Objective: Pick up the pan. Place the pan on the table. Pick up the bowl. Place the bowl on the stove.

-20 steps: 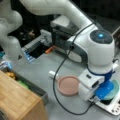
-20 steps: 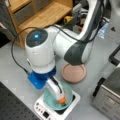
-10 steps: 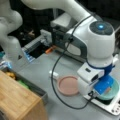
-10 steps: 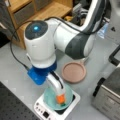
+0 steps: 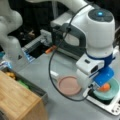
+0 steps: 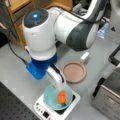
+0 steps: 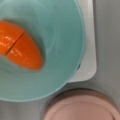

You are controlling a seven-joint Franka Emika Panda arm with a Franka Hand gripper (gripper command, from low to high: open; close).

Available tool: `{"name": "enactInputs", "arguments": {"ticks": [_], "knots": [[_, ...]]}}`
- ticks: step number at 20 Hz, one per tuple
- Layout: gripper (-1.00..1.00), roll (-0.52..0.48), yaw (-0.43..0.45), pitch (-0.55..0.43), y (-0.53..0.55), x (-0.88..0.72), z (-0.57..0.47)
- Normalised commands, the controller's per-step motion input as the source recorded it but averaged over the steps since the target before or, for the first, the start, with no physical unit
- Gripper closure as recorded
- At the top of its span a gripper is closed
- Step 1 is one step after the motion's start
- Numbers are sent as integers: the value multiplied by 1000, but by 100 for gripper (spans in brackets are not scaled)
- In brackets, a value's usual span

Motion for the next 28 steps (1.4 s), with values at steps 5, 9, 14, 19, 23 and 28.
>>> {"name": "enactInputs", "arguments": {"ticks": [5, 9, 14, 19, 23, 28], "knots": [[-100, -79, 168, 80, 10, 23, 439], [-100, -65, 165, 89, 58, 8, 295], [-100, -55, 174, 74, 32, -98, 223], [-100, -29, 148, 48, 7, -246, 254], [-100, 7, 156, 50, 11, -334, 190], [-100, 10, 143, 20, 22, -312, -7]]}}
